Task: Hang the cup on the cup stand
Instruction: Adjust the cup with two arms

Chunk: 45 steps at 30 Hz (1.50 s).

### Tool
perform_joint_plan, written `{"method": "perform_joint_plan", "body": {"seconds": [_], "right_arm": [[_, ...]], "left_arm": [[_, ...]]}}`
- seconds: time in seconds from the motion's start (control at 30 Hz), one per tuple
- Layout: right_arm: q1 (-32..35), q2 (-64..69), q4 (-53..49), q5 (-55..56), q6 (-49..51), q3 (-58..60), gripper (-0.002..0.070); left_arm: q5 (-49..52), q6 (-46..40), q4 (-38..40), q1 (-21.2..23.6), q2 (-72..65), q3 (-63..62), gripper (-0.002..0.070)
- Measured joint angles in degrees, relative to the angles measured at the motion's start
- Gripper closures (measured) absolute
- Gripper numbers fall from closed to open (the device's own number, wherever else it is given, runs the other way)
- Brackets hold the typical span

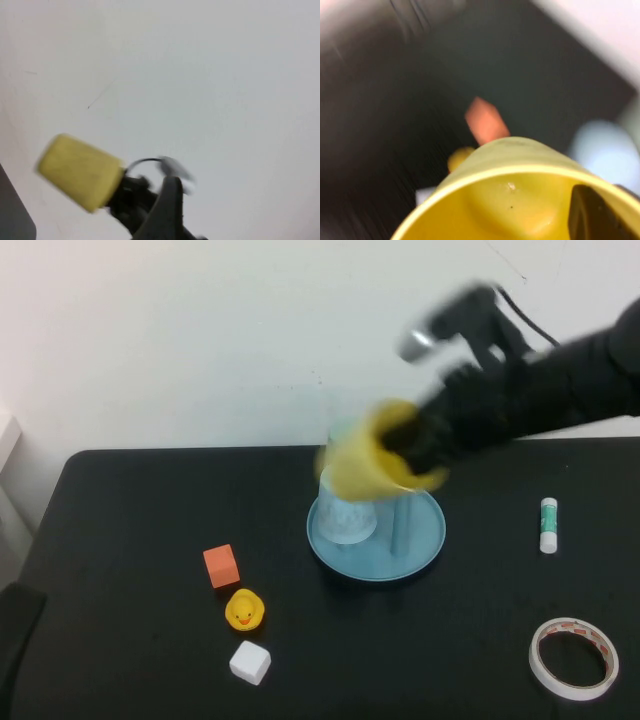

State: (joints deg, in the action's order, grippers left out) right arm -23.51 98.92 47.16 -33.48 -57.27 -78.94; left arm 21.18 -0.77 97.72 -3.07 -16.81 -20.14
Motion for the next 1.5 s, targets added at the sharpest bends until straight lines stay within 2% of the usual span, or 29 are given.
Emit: {"method": "perform_joint_plan", "body": {"seconds": [0.27,0.37,0.47,1.33,1.4,1.5], "right_arm": [[-19.0,-4.4,28.9,11.9,-23.4,0.5,0.0632],[-23.6,-3.6,43.0,14.2,-35.2,0.6,0.0632],[-26.8,-2.8,48.4,15.1,-42.6,0.3,0.0633],[-33.5,3.6,51.1,4.5,-50.8,-5.6,0.0636],[-33.5,3.6,51.2,4.4,-51.3,-5.6,0.0637],[-33.5,3.6,51.3,4.3,-53.2,-5.6,0.0641]], "left_arm": [[-4.1,1.2,0.0,0.0,0.0,0.0,-0.0017],[-4.2,1.3,0.0,0.0,-0.1,0.0,-0.0017],[-4.2,1.4,0.1,0.0,-0.1,0.0,-0.0017],[-4.9,1.1,0.1,0.0,-1.1,-0.5,-0.0019],[-4.9,0.8,0.0,0.0,-1.1,-0.5,0.0004],[-4.8,0.8,0.0,0.0,-1.1,-0.5,0.0085]]}}
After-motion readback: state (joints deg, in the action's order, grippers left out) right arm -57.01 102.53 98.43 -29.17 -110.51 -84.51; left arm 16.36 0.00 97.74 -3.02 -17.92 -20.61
